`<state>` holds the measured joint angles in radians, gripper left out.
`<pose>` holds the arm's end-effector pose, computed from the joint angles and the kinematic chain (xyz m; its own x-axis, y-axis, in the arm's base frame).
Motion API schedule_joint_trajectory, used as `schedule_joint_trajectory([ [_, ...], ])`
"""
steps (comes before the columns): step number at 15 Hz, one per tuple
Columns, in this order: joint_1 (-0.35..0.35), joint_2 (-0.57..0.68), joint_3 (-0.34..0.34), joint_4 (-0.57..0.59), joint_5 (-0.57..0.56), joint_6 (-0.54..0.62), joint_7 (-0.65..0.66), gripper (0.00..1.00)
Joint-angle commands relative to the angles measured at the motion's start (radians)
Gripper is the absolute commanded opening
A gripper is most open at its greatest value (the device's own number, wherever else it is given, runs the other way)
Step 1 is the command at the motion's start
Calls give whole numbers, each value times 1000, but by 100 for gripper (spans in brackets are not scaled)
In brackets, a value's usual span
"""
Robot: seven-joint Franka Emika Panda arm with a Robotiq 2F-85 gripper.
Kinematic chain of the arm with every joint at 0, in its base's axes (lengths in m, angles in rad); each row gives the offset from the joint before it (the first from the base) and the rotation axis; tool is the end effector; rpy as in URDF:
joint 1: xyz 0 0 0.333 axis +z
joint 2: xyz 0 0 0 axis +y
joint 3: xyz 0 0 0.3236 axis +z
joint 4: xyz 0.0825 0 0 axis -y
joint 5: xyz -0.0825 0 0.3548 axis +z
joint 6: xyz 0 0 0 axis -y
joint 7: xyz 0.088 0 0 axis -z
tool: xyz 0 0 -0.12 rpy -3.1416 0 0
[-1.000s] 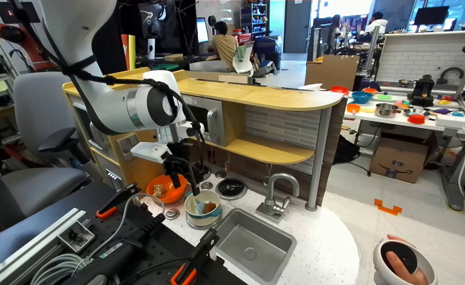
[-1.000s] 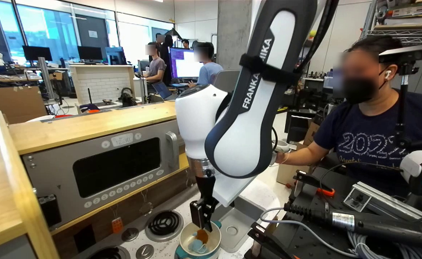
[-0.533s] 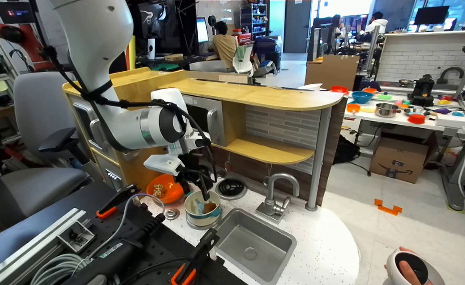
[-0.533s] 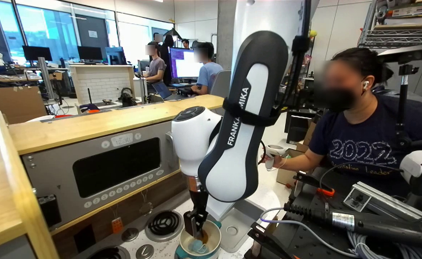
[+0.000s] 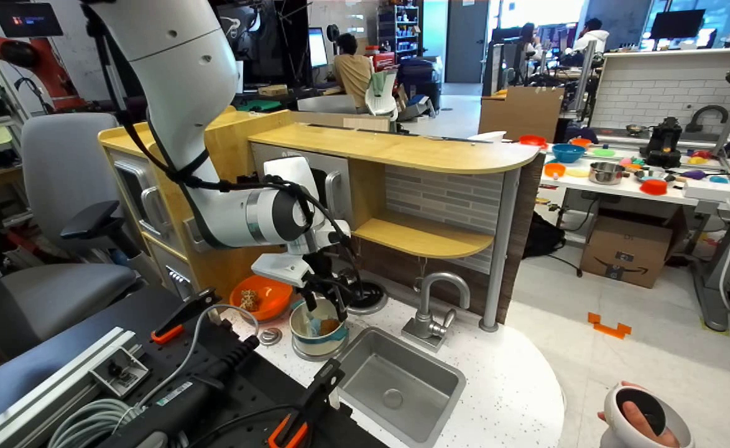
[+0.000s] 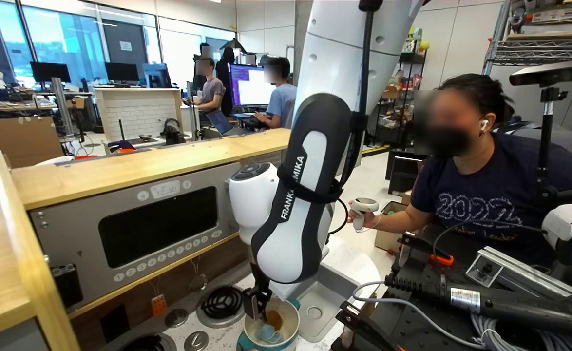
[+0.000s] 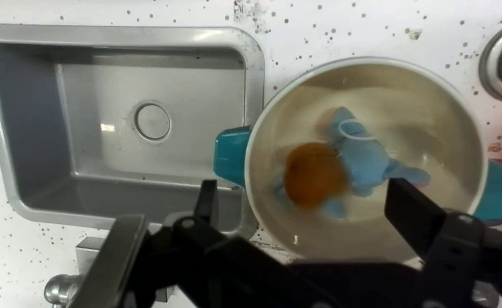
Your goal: Put the thing in the bowl into the sink
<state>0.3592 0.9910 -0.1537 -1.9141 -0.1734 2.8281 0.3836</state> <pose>0.5477 0.1172 -0.0061 0.9984 0.0510 -0.0258 0.0550 -0.9801 0.1907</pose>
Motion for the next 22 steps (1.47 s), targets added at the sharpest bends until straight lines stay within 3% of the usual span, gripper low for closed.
schedule_joint_trajectory([
  [1, 9, 62, -11, 89, 28, -23, -33, 100],
  [22, 10, 57, 30, 77, 33, -10, -70, 100],
])
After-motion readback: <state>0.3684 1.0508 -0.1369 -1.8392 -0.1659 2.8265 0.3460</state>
